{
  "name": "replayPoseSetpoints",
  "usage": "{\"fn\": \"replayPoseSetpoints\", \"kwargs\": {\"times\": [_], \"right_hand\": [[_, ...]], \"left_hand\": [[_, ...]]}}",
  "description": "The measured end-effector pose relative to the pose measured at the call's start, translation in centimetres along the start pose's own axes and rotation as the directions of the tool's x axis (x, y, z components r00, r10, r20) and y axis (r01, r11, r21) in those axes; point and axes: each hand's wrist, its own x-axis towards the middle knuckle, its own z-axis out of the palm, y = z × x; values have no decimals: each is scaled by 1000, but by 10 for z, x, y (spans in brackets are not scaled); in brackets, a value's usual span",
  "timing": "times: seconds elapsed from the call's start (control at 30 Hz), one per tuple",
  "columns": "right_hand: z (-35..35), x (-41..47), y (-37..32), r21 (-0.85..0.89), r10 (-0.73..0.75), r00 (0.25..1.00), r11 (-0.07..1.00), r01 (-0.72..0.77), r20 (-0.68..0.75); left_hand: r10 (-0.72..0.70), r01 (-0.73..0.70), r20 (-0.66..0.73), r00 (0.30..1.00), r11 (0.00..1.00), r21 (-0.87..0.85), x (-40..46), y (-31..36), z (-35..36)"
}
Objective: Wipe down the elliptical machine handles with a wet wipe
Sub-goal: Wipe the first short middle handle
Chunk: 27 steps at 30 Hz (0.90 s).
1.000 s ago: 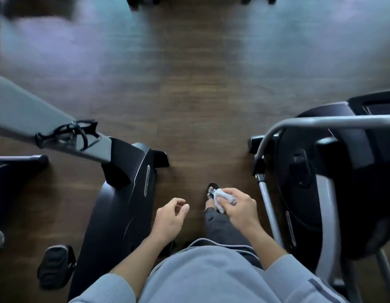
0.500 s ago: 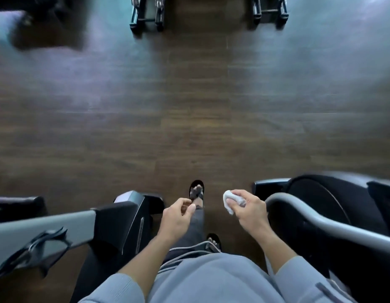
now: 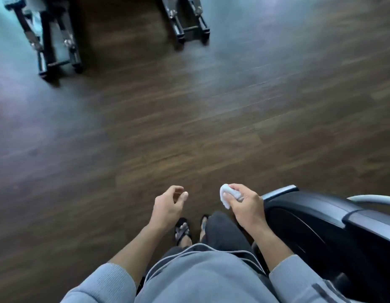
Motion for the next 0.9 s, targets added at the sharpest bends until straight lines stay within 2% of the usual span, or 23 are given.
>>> {"fn": "replayPoseSetpoints", "kwargs": {"times": [0.23, 0.43, 0.57, 0.67, 0.9], "right_hand": [[-23, 132, -31, 67, 65, 994, 996, -59, -85], [-84, 258, -55, 73, 29, 991, 997, -20, -130], [-124, 325, -60, 103, 88, 976, 992, -68, -201], [-152, 369, -56, 128, 134, 956, 986, -103, -262], [-214, 481, -40, 254, 266, 881, 951, -175, -390]], "left_hand": [[49, -50, 76, 996, 999, 16, 130, 89, 7], [151, -155, 99, 984, 988, 31, 236, 201, 23], [199, -202, 151, 968, 979, 1, 296, 268, 43], [245, -244, 201, 948, 969, -31, 336, 317, 68], [359, -391, 357, 862, 920, 19, 454, 433, 127]]}}
